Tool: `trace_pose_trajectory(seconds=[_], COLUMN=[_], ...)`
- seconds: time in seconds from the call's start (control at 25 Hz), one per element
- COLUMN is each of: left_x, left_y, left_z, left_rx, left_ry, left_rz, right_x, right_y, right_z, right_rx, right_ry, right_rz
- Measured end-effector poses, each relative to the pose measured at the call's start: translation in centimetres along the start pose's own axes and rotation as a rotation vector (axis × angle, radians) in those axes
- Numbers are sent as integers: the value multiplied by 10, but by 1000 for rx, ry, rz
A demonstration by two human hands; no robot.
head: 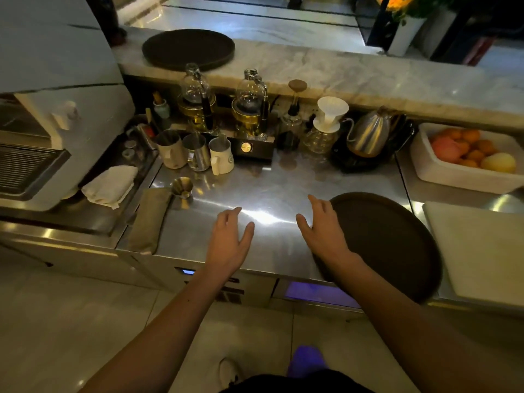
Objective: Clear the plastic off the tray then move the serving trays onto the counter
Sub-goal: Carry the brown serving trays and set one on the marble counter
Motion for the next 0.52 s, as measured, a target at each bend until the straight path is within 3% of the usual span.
trace_pose_trajectory(seconds=[0.32,0.52], left_x=[-17,-28], left_y=[58,115], left_z=[-21,-37], left_rx=[98,119], left_ry=[41,-35], left_rz=[12,-28], right_x=[-76,-150], right_y=[-19,-29], right_z=[-22,-52], right_rx=[11,52], right_ry=[146,218], right_rz=[105,167])
Point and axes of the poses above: each hand's wrist, its own z-axis away from the middle knuckle, its own y-axis out of the palm, x = y × z, the point moved 10 cm from there along -z, towards the middle knuckle, and after that the axes turned 8 degrees about z, right-handed, at the moved point
